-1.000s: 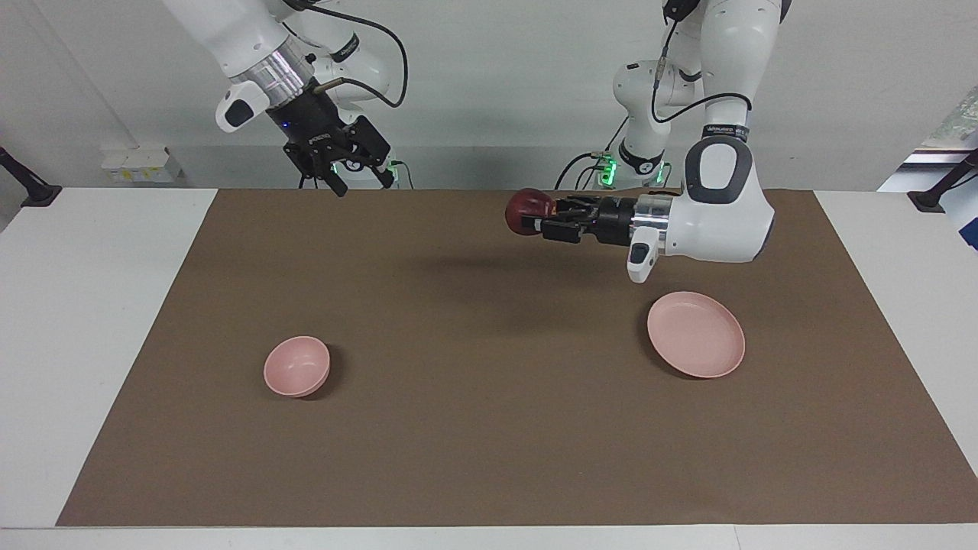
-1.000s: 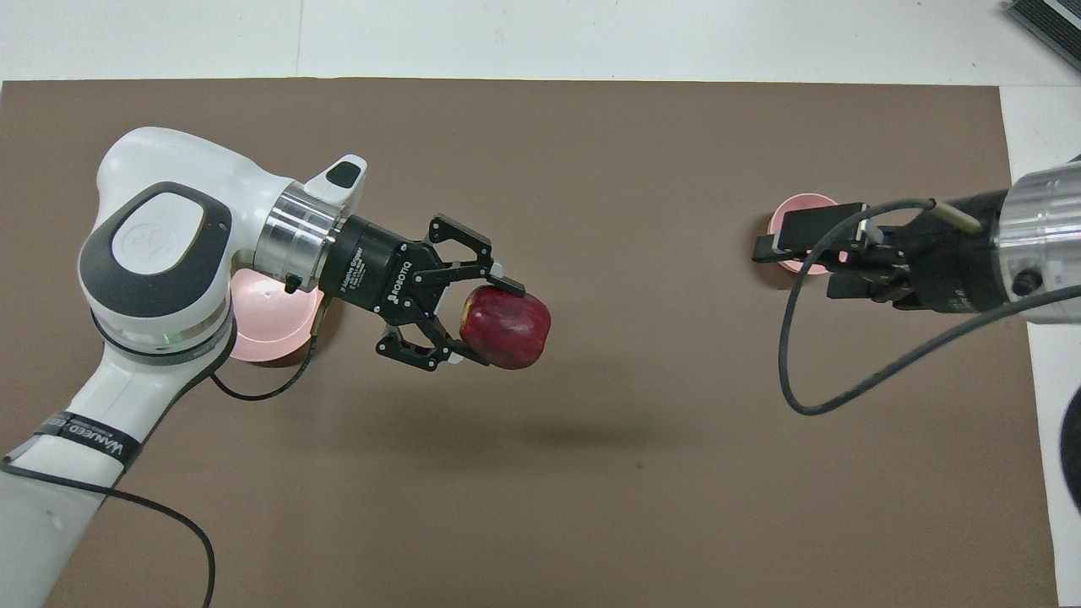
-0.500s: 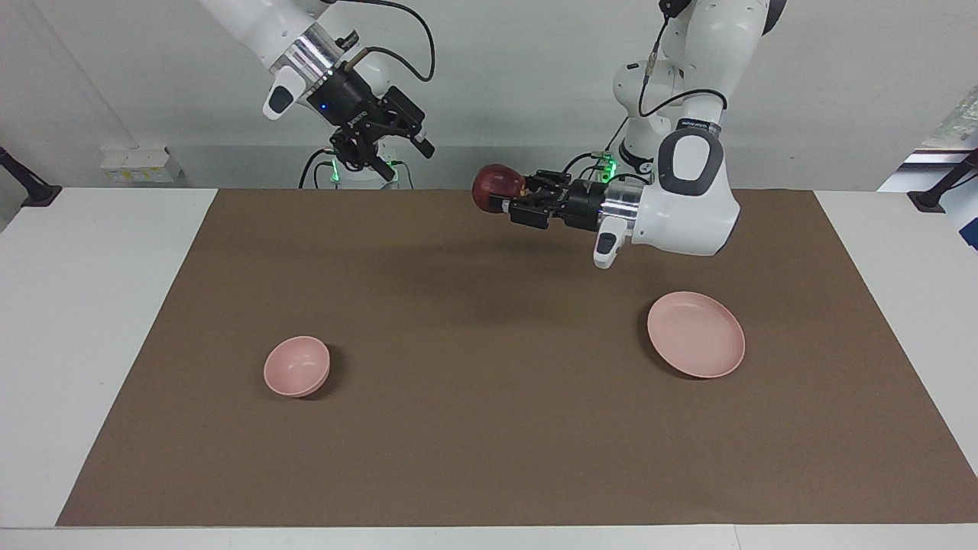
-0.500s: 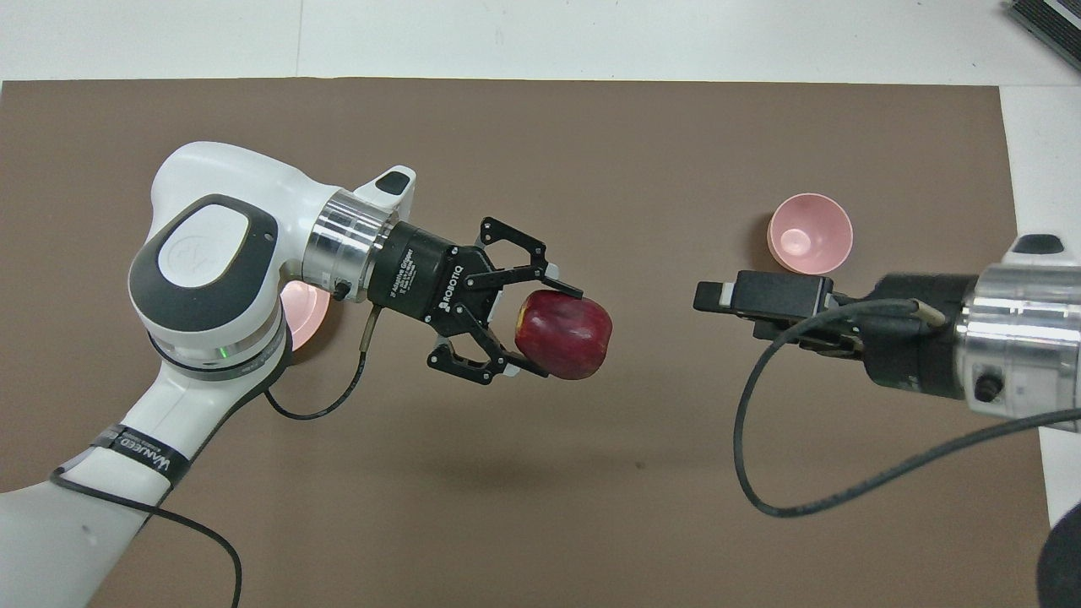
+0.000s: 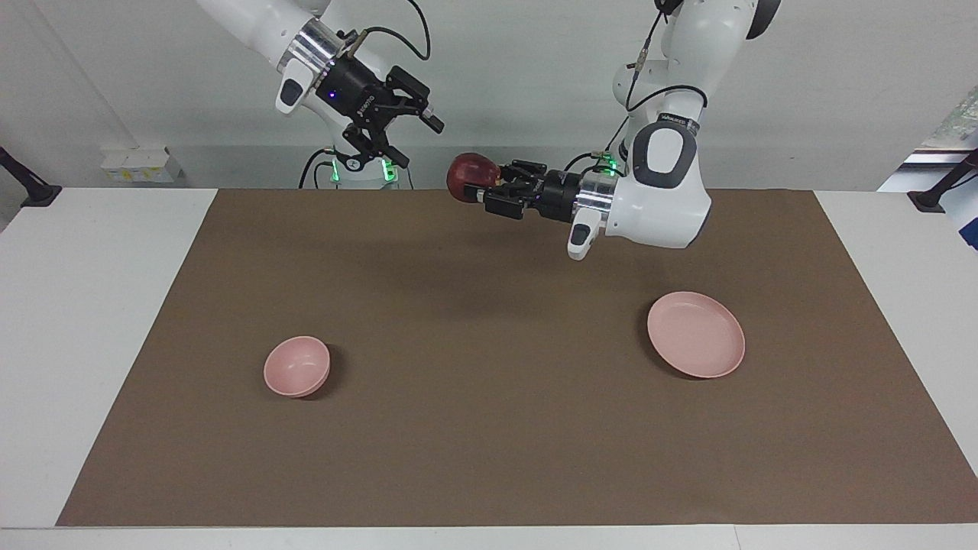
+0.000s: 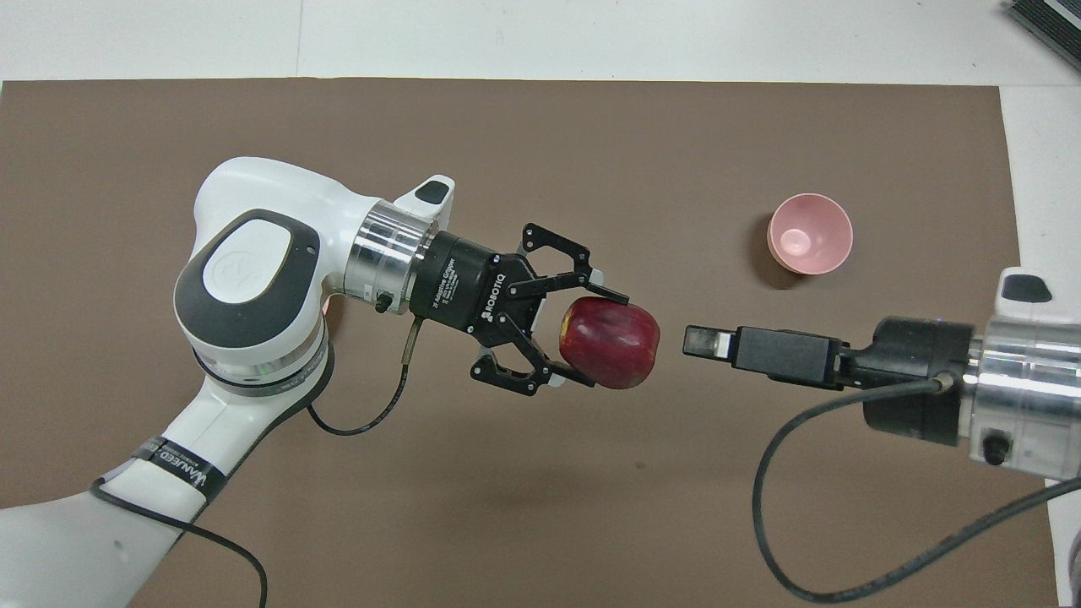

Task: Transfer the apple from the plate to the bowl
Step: 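Grasp the apple with the right gripper from the left gripper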

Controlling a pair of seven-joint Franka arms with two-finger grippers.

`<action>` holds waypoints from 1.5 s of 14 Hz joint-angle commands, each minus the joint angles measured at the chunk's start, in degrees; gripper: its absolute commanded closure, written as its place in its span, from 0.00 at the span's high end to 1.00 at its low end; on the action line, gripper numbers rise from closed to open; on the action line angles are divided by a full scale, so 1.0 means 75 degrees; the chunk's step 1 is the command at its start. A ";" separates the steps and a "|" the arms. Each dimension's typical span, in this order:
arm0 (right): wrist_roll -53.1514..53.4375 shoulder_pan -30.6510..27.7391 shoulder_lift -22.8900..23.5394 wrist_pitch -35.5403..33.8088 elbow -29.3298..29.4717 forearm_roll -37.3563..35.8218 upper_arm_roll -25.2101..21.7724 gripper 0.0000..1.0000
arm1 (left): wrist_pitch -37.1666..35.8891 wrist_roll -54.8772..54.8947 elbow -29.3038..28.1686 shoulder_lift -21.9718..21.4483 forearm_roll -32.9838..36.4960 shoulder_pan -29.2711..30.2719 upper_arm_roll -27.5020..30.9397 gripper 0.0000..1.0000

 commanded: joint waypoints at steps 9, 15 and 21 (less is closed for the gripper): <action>-0.2371 -0.0335 -0.0366 0.0018 -0.1375 0.3375 -0.0065 1.00 | 0.0097 -0.0106 0.0150 0.0067 -0.0799 -0.0112 -0.0446 0.00; -0.2081 -0.0254 -0.0506 0.0088 -0.1657 0.3683 -0.0065 1.00 | 0.0366 -0.0106 0.0197 0.0067 -0.0846 -0.0322 -0.0692 0.00; -0.1519 -0.0206 -0.1033 -0.0029 -0.2196 0.3683 -0.0042 1.00 | 0.0625 -0.0094 0.0197 0.0055 -0.0811 -0.0510 -0.0692 0.00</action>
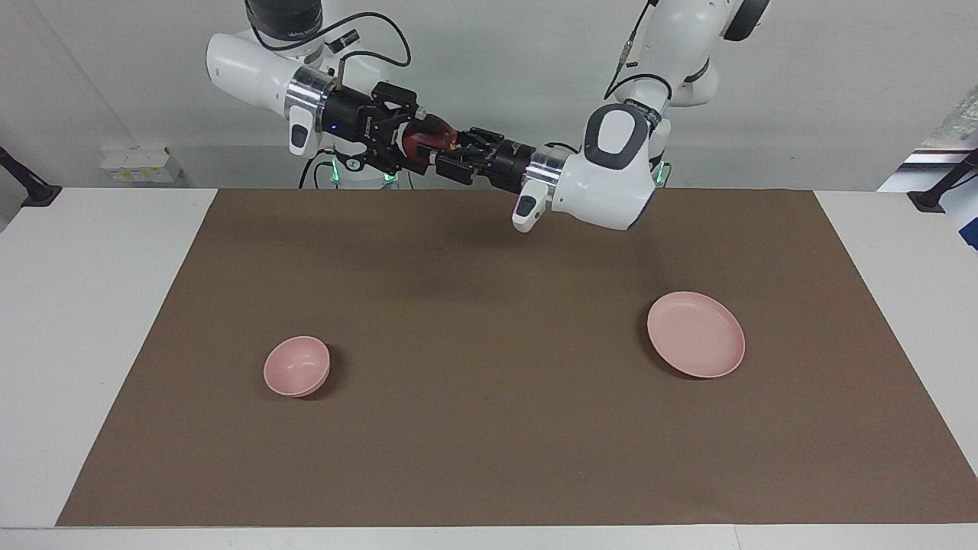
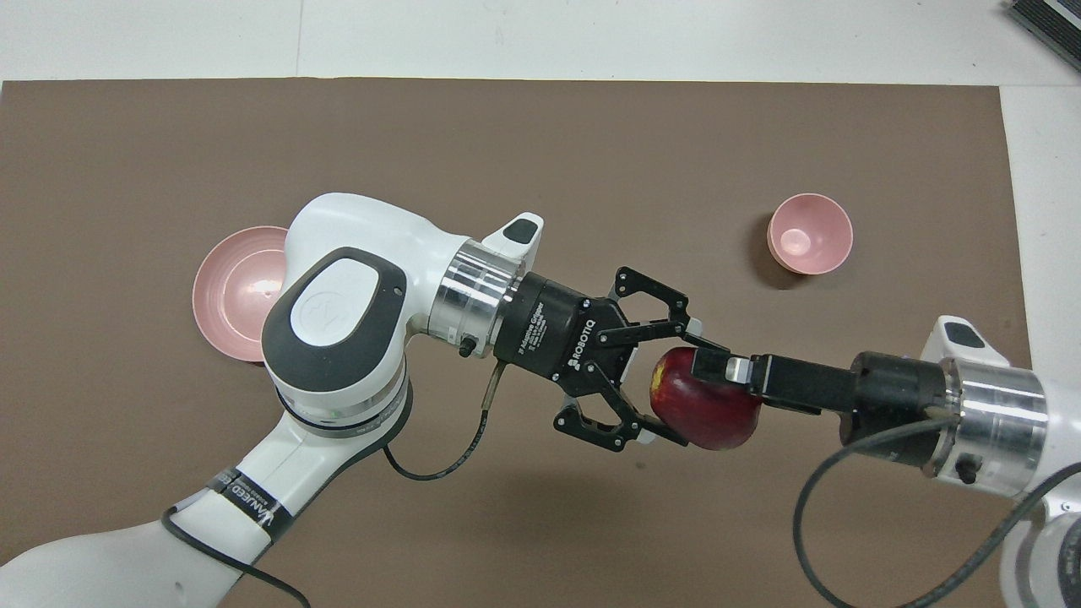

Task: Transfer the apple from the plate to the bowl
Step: 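Grasp the apple with the right gripper from the left gripper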

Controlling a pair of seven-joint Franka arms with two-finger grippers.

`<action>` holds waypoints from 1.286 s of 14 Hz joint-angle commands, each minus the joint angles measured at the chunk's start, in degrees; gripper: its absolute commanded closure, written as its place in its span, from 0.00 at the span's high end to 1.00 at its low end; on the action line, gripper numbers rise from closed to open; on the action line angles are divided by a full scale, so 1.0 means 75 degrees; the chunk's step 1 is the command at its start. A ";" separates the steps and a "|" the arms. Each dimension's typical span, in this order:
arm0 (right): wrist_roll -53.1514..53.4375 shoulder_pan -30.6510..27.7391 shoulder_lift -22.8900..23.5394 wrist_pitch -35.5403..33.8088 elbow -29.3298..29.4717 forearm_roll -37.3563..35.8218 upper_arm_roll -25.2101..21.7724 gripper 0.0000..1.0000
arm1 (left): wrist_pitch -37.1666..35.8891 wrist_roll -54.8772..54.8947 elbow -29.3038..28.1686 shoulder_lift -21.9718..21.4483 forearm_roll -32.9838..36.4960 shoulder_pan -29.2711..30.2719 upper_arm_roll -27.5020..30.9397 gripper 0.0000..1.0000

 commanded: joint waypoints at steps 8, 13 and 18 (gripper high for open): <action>0.0897 0.0011 -0.0402 0.0015 -0.0361 -0.0105 0.0117 0.62 | 0.0153 -0.0033 0.0079 0.0018 -0.0015 -0.0200 0.0062 0.00; 0.0673 -0.0118 -0.0367 0.0097 -0.0349 -0.0130 0.0106 0.00 | 0.0340 -0.0021 0.0195 -0.0203 0.0683 -0.0317 0.0085 1.00; 0.0743 -0.0457 -0.0331 0.0132 -0.0337 -0.0211 0.0106 0.00 | 0.0973 -0.0103 0.0431 -0.0884 0.3101 -0.0260 0.0109 1.00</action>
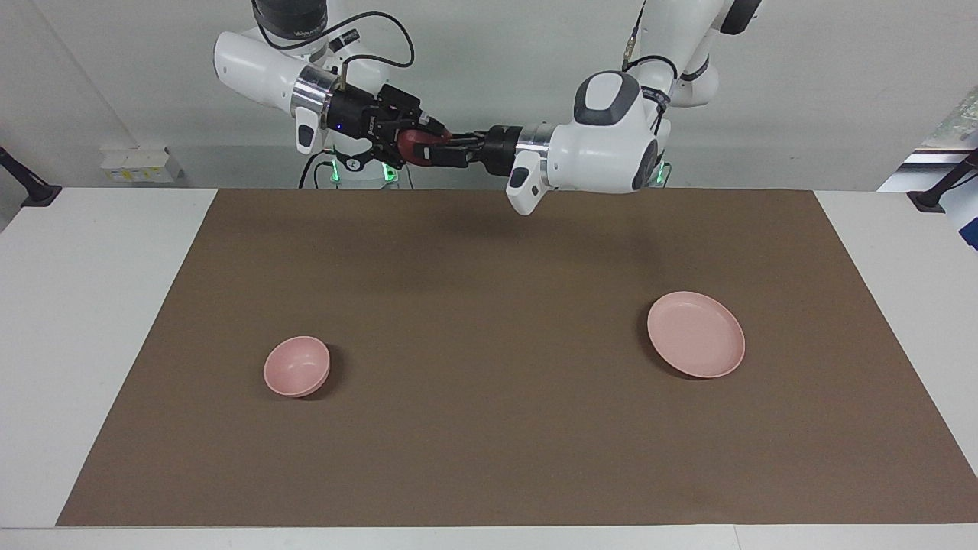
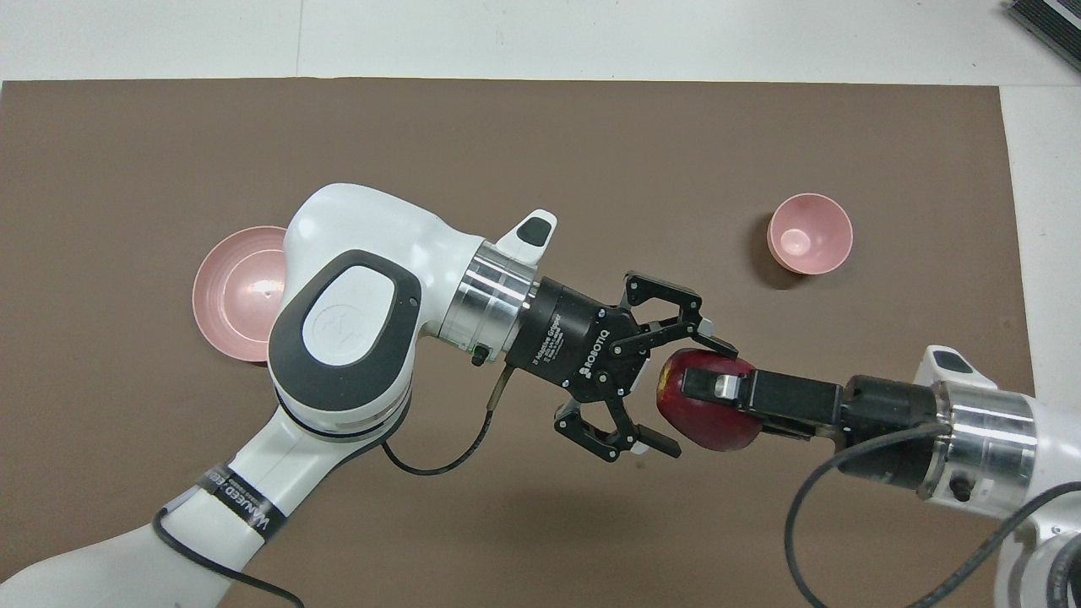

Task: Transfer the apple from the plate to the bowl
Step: 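Grasp the apple with the right gripper from the left gripper, then open the left gripper and withdraw while the right gripper carries apple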

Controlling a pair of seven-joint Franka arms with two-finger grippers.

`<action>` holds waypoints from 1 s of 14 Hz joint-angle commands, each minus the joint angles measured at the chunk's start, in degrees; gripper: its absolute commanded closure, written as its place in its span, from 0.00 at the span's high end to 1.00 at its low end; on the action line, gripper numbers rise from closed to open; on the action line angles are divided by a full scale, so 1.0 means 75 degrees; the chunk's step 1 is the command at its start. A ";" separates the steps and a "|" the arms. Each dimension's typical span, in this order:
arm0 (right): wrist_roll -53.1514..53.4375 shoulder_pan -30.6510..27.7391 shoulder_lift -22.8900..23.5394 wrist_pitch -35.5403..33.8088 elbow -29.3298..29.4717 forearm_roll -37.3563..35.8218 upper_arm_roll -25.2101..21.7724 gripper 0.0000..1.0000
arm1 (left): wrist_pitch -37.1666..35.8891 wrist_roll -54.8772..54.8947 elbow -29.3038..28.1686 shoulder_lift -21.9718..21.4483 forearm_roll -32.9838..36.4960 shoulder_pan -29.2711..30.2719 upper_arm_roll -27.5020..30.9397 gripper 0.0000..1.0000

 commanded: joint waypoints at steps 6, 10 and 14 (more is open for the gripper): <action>0.0597 -0.0463 0.0465 0.1124 0.0189 -0.2803 0.0023 0.00 | 0.0708 0.0004 -0.0312 -0.0330 0.2826 0.0129 0.0224 1.00; 0.1709 -0.0721 0.1249 0.1185 0.0890 -0.5775 0.0011 0.00 | 0.0710 -0.0008 -0.0324 -0.0295 0.4675 0.0375 0.0283 1.00; 0.1900 -0.1084 0.2688 0.1255 0.1571 -0.8055 0.0000 0.00 | 0.0698 0.0120 -0.0324 -0.0249 0.6728 0.0761 0.0283 1.00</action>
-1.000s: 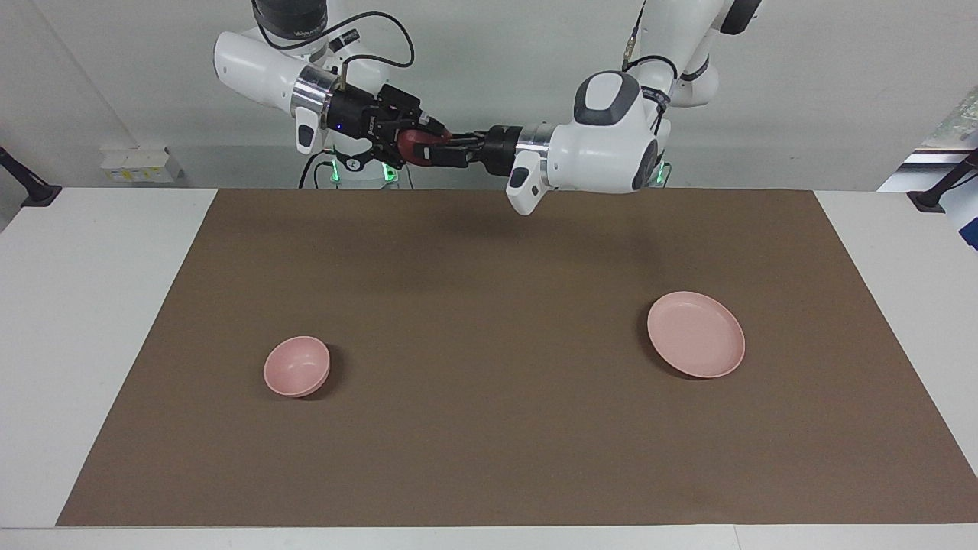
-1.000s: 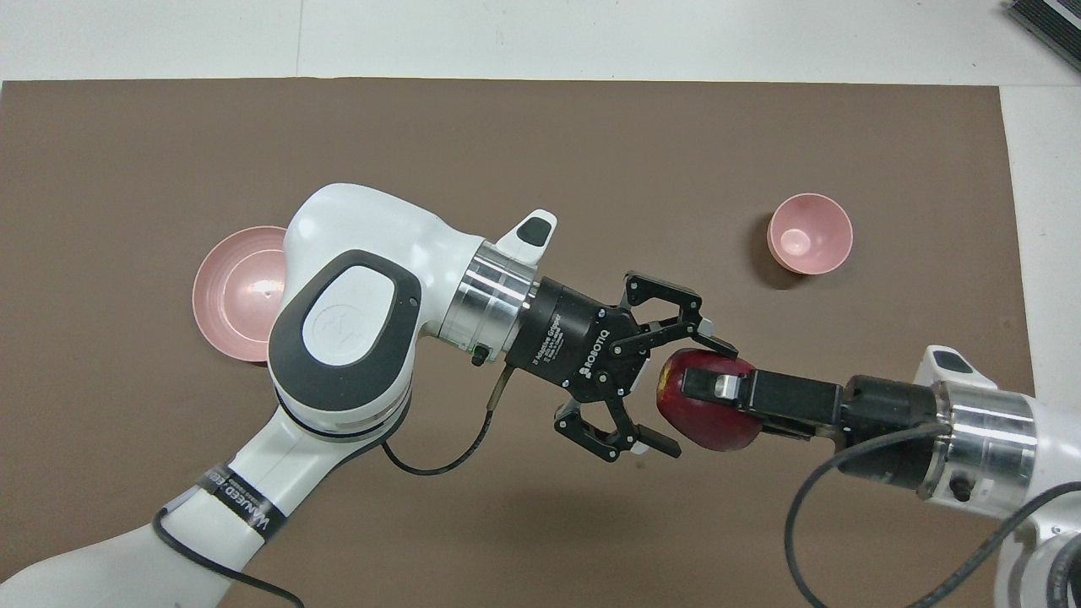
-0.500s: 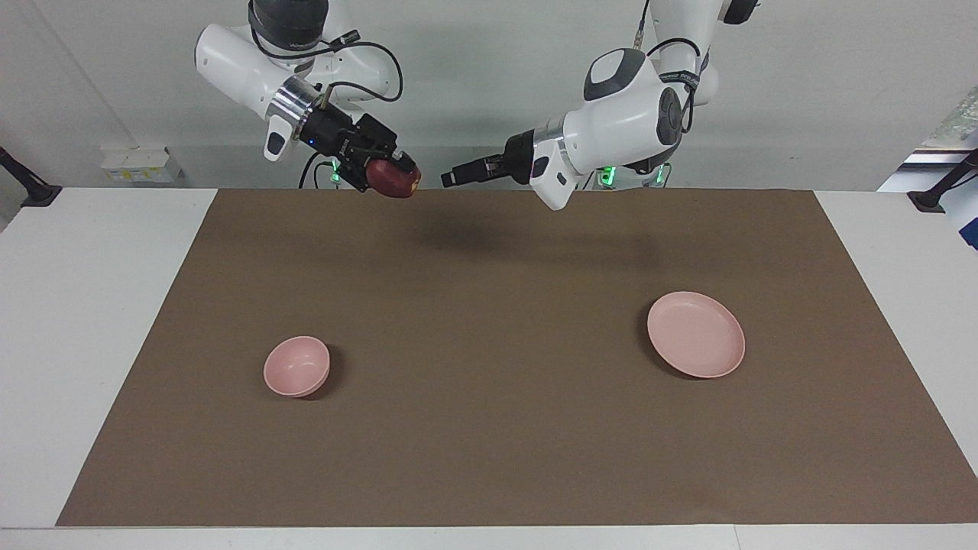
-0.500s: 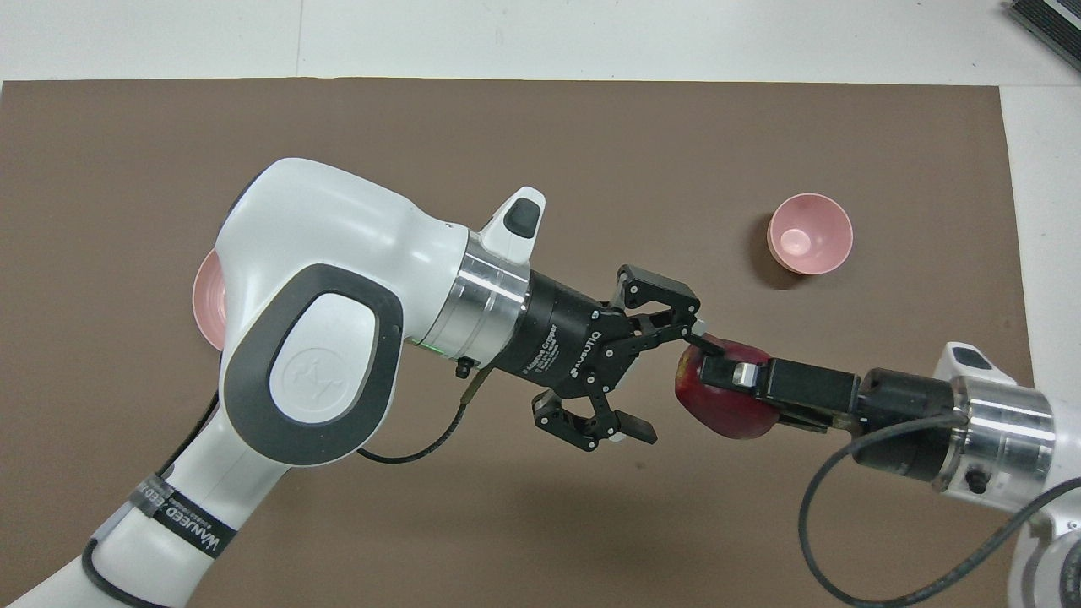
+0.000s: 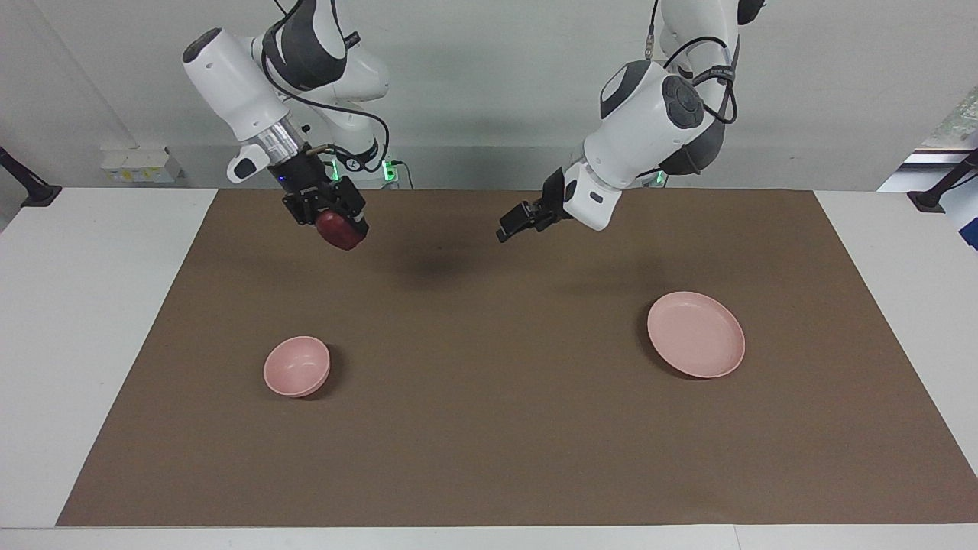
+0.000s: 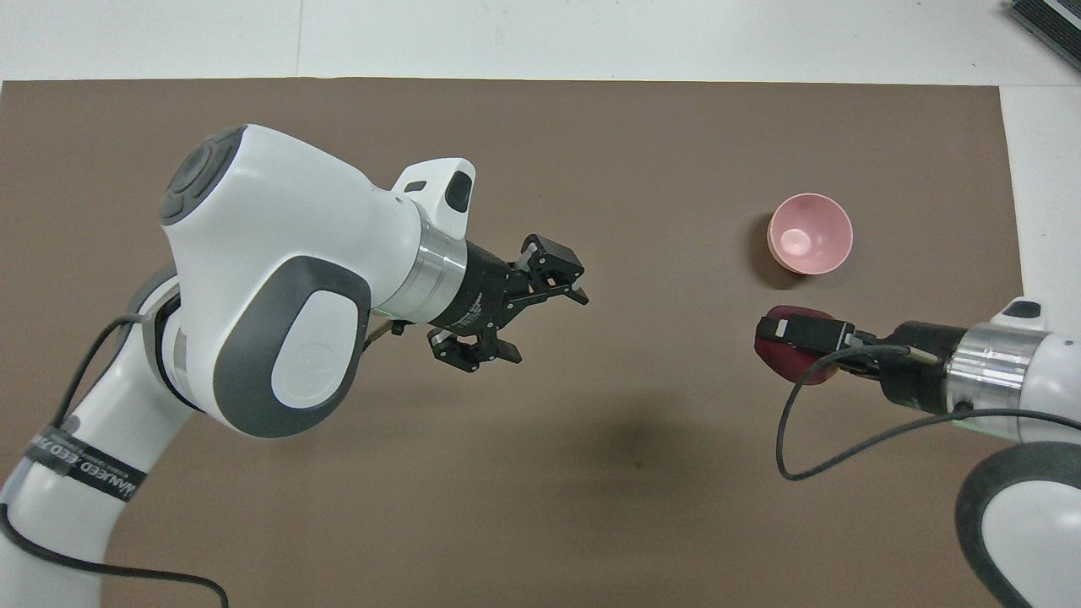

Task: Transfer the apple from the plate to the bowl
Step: 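Open the left gripper and withdraw while the right gripper carries apple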

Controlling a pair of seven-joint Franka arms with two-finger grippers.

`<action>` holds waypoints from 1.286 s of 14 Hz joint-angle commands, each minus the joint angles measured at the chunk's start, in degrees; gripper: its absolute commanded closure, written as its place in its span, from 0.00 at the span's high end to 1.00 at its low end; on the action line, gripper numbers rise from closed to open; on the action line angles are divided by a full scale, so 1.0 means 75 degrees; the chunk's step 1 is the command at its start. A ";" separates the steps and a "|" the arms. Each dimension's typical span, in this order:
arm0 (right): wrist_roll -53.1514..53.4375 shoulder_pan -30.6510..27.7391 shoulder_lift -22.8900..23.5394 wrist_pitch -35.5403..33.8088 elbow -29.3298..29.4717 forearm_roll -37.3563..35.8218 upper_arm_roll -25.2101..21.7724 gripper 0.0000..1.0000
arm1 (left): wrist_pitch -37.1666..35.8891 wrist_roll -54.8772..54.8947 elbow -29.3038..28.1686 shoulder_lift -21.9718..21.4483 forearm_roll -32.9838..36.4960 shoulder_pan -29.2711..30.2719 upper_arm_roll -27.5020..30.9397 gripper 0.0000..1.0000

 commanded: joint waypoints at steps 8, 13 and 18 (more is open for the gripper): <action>0.0260 -0.0399 0.3487 0.0721 0.2600 -0.4156 0.0068 0.00 | 0.0103 0.4012 -0.0165 -0.0032 0.1798 0.1541 -0.0047 1.00; 0.0260 -0.0271 0.4460 0.0838 0.3385 -0.4273 0.0068 0.00 | 0.0033 0.6939 -0.0165 -0.0031 0.2688 0.2385 -0.0012 1.00; 0.0272 -0.0270 0.4872 0.0990 0.3563 -0.4590 0.0068 0.00 | -0.0026 0.8914 -0.0142 -0.0090 0.2713 0.3066 0.0000 1.00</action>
